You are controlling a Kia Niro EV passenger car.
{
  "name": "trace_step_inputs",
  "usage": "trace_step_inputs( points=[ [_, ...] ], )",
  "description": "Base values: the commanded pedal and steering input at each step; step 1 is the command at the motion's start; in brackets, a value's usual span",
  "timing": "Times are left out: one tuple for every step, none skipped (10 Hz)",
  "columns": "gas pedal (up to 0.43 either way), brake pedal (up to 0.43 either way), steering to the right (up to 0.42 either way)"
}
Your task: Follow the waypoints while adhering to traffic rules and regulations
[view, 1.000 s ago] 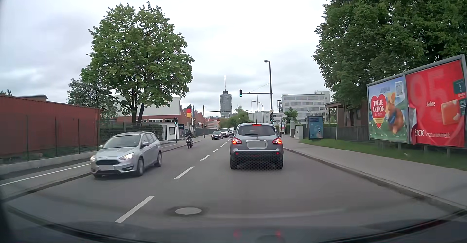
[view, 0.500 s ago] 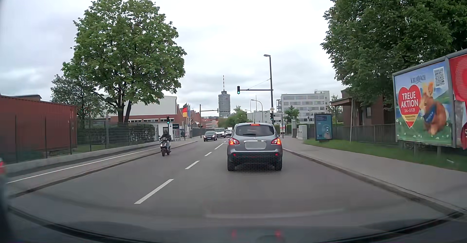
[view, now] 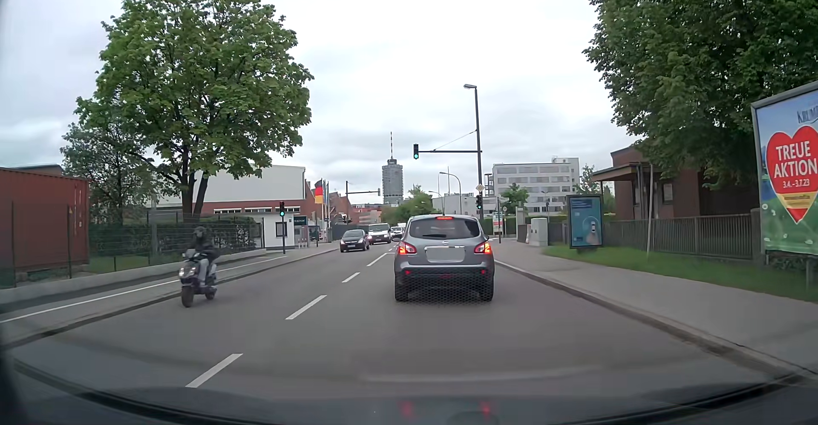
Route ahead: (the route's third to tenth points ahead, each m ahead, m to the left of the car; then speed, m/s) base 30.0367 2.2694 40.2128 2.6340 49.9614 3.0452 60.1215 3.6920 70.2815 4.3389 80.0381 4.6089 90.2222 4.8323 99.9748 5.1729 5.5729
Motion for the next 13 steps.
trace_step_inputs(
  points=[
    [0.0, 0.0, -0.008],
    [0.0, 0.0, -0.009],
    [0.0, 0.0, -0.009],
    [0.0, 0.0, -0.009],
    [0.0, 0.0, -0.009],
    [0.0, 0.0, -0.009],
    [0.0, 0.0, -0.009],
    [0.0, 0.0, -0.009],
    [0.0, 0.0, -0.009],
    [0.0, 0.0, -0.009],
    [0.0, 0.0, -0.009],
    [0.0, 0.0, -0.009],
    [0.0, 0.0, -0.009]
  ],
)
